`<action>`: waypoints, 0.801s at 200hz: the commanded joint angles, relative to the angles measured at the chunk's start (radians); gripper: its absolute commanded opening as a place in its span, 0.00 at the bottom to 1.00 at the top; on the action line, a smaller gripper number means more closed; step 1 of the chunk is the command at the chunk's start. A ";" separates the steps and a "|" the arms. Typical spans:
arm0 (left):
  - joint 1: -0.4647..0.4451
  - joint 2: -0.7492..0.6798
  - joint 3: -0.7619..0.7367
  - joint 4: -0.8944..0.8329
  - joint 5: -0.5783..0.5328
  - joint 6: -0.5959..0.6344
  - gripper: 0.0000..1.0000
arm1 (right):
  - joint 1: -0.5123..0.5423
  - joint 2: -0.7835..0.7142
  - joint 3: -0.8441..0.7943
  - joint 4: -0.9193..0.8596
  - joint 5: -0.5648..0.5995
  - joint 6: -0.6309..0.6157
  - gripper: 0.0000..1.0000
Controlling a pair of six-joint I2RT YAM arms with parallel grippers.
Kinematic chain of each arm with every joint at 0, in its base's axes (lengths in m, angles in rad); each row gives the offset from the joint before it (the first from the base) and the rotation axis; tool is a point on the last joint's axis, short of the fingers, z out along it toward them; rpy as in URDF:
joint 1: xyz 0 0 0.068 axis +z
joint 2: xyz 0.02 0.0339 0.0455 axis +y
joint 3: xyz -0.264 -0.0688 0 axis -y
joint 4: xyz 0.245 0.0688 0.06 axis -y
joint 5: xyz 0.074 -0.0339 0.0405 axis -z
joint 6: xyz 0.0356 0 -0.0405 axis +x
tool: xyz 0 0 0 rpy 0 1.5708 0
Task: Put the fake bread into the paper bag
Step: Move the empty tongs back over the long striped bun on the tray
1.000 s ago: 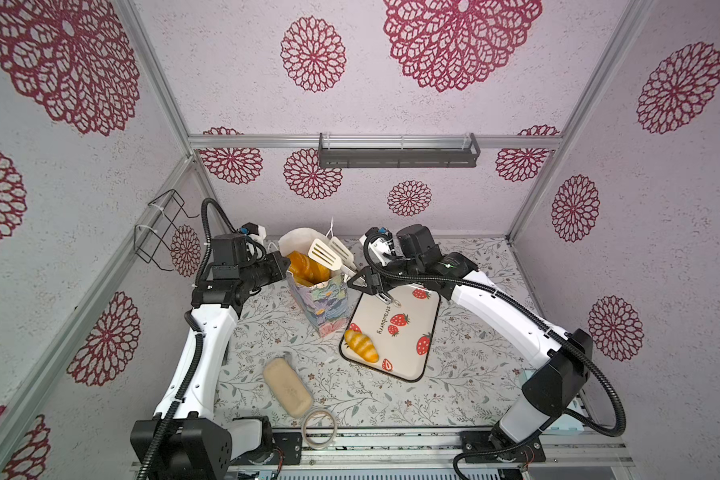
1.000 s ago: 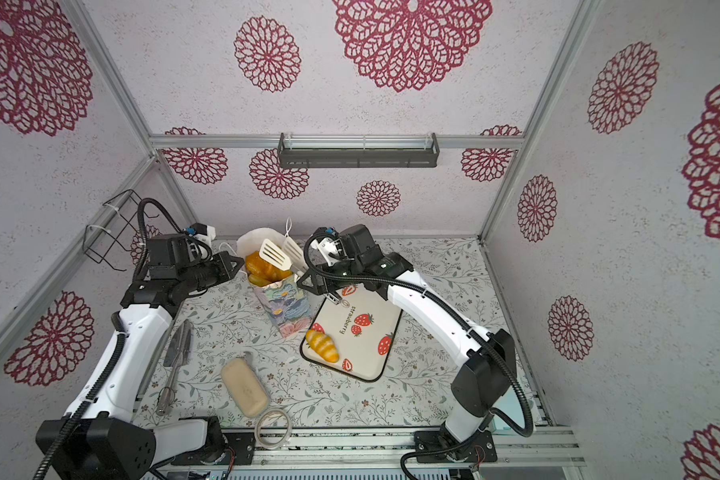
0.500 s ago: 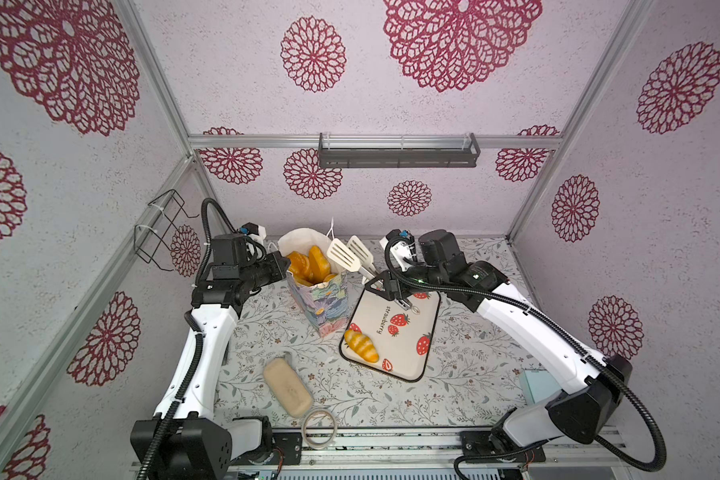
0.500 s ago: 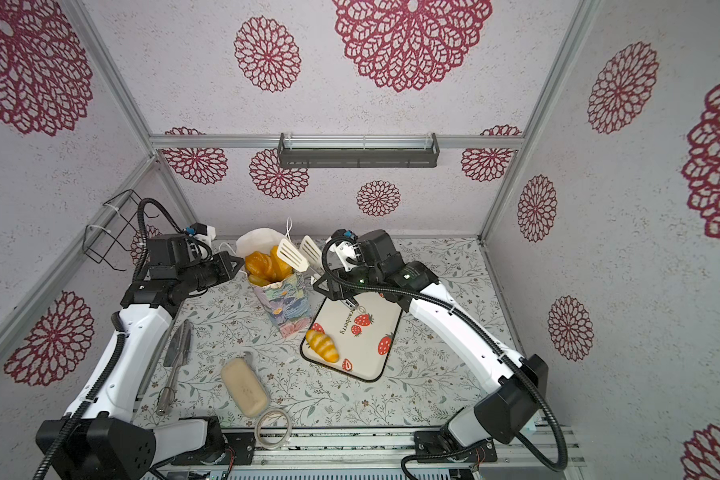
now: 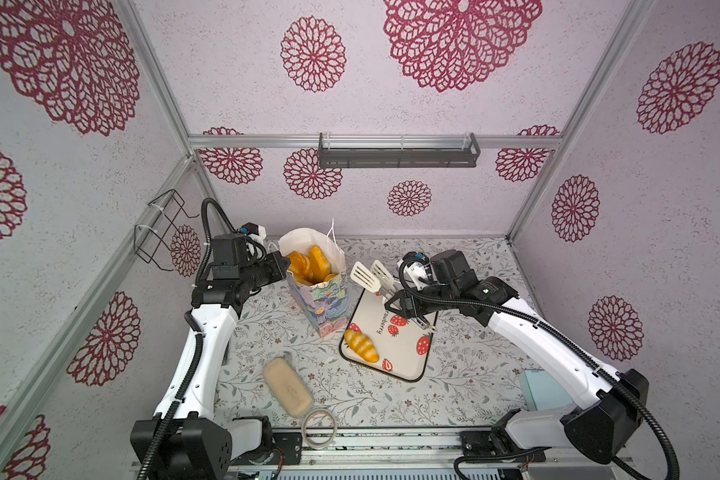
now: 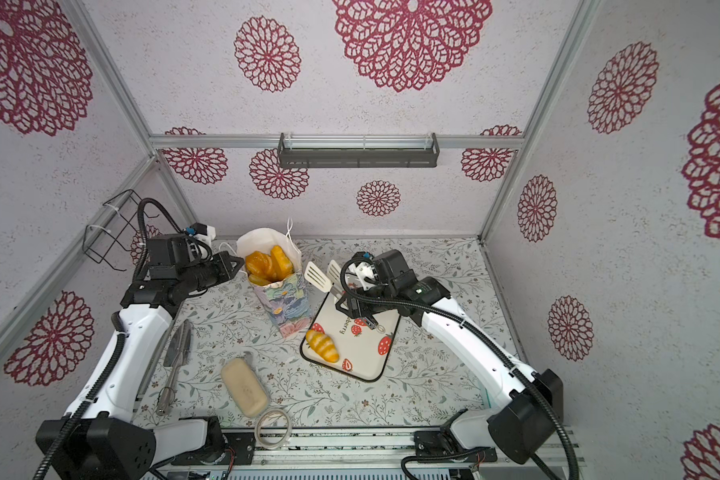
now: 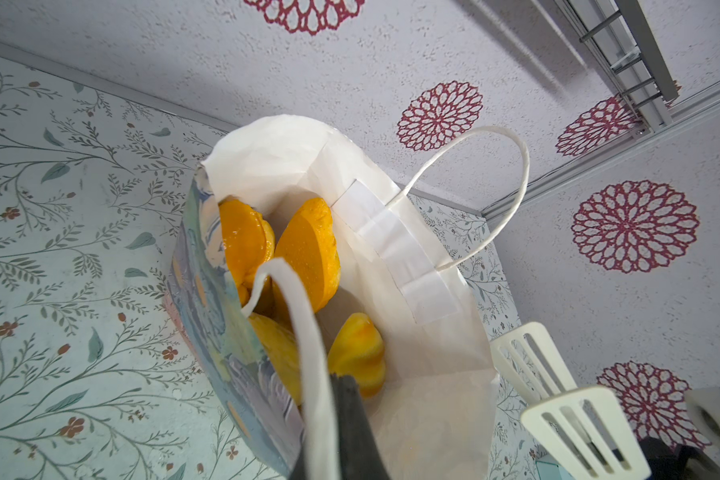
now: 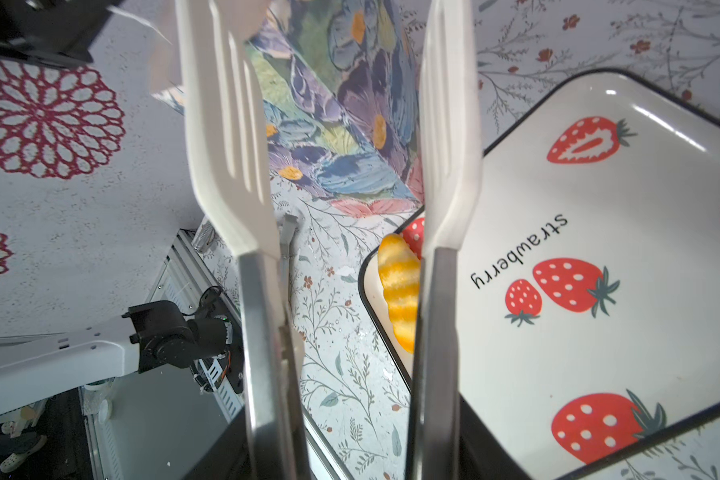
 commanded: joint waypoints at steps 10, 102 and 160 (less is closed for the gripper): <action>0.008 0.000 -0.009 0.018 -0.004 -0.004 0.00 | -0.001 -0.049 -0.034 -0.010 0.006 -0.014 0.56; 0.008 0.003 -0.010 0.018 -0.006 -0.005 0.00 | 0.017 -0.031 -0.192 0.006 -0.001 -0.006 0.56; 0.008 0.002 -0.009 0.019 -0.007 -0.002 0.00 | 0.066 0.004 -0.233 -0.008 0.038 -0.019 0.57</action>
